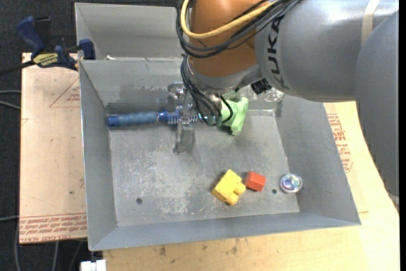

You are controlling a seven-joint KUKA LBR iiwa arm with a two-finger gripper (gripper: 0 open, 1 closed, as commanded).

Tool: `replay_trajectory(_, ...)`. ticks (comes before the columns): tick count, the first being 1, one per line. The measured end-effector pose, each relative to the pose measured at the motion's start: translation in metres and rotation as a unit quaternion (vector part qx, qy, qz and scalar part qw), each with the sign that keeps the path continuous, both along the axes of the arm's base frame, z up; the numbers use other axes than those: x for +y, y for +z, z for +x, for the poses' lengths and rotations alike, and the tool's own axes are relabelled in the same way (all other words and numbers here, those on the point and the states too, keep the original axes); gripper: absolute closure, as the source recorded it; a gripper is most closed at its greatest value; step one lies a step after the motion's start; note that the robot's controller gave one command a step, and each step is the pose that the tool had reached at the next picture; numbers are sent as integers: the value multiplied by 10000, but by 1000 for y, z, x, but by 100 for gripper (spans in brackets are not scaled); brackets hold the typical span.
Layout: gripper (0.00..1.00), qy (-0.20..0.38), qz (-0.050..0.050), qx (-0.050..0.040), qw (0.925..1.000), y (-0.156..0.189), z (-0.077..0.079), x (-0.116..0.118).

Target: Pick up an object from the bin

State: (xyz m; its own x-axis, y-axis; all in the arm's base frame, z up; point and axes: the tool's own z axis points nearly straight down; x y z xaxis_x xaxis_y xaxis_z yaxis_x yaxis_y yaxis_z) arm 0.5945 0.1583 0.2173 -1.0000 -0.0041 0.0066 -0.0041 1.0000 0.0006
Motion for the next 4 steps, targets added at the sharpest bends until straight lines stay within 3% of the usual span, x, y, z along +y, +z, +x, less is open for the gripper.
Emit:
replay_trajectory(1,0,1067,-8,-17,9943,-34,-36,-93)
replay_trajectory(2,0,1871,14,7,9823,-130,-87,-102)
replay_trajectory(3,0,1514,9,-61,9885,-96,-61,-107)
replay_trajectory(4,0,2716,11,-10,9624,-146,-75,-106)
